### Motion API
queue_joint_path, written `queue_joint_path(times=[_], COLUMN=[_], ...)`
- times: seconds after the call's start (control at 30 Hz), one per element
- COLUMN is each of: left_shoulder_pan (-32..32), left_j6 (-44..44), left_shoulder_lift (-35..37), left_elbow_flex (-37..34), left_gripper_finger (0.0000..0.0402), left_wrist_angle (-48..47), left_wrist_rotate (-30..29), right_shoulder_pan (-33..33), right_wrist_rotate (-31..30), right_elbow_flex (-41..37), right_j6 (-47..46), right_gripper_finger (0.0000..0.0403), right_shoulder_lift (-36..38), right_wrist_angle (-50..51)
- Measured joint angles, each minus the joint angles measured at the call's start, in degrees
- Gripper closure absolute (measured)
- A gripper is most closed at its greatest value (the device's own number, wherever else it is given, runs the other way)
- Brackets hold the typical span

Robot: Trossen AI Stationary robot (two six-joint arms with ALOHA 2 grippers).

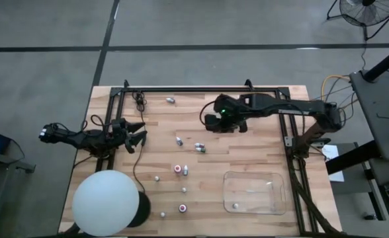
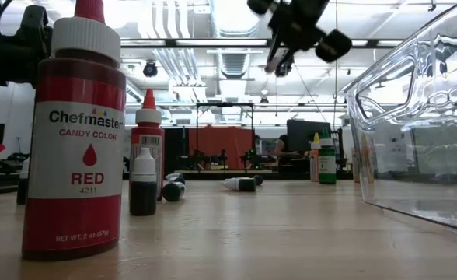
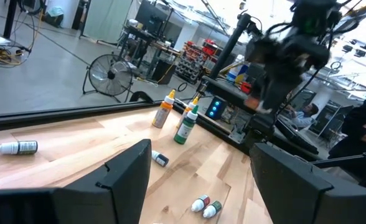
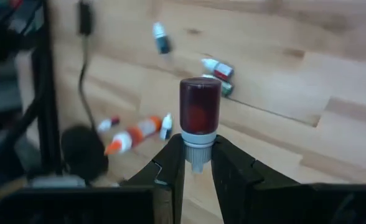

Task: Pick & Place food coloring
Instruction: Put the brown food color into the transparent bin

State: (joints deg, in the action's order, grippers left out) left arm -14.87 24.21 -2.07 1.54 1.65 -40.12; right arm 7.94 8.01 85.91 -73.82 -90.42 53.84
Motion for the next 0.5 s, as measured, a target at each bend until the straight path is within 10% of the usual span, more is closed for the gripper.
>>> queue_joint_path(times=[0.5], left_shoulder_pan=[0.0], left_j6=[0.0], left_shoulder_lift=[0.0], left_elbow_flex=[0.0], left_gripper_finger=[0.0157], left_wrist_angle=[0.0], left_wrist_rotate=[0.0], right_shoulder_pan=[-1.7], right_wrist_rotate=[2.2], right_elbow_flex=[0.0], right_j6=[36.5], right_gripper_finger=[0.0354], right_shoulder_lift=[6.7], right_wrist_angle=[4.2])
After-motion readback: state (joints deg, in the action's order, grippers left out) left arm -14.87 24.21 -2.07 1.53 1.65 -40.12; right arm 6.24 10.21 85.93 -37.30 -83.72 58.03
